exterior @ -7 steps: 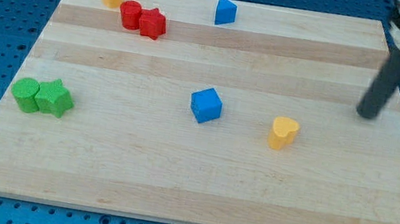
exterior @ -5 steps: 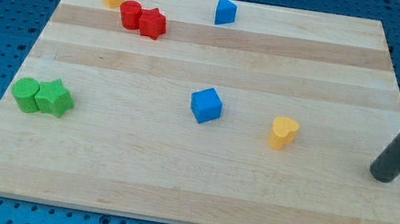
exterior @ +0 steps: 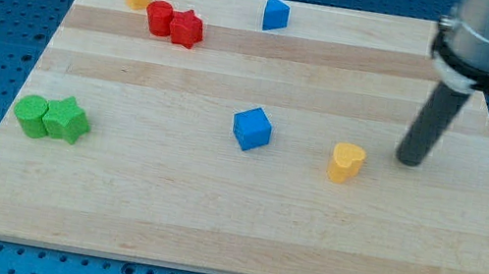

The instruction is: Move the blue cube right a bit

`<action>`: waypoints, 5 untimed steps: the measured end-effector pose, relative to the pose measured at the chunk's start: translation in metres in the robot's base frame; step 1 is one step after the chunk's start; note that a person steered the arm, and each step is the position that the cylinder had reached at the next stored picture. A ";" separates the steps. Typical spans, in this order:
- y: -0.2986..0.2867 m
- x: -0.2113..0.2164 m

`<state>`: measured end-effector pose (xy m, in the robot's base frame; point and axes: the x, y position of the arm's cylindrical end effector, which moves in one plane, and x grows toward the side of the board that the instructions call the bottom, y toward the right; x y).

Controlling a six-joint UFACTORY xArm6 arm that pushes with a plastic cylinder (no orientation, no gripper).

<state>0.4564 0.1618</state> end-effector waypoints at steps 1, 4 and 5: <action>-0.046 -0.032; -0.241 -0.067; -0.245 -0.024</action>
